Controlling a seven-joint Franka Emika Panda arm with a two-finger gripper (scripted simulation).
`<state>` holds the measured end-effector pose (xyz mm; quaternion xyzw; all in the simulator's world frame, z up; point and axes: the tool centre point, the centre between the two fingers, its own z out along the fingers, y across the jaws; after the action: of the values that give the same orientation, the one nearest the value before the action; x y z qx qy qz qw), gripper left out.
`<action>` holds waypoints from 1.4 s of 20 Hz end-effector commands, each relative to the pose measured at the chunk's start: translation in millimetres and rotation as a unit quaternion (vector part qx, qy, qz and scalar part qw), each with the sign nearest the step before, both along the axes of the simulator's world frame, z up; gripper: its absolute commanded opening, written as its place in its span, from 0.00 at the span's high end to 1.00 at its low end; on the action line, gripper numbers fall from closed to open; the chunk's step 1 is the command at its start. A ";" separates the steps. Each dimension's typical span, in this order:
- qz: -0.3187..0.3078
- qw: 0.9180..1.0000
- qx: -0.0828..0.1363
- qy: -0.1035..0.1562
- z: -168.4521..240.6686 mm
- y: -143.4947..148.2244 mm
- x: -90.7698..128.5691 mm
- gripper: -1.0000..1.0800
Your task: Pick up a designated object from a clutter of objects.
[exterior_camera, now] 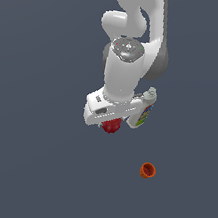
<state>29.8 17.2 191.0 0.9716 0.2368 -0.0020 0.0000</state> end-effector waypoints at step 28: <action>0.000 1.000 0.001 -0.002 195.0 -14.8 -139.6 1.00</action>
<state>-105.8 2.9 379.2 0.9715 0.2370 -0.0007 -0.0004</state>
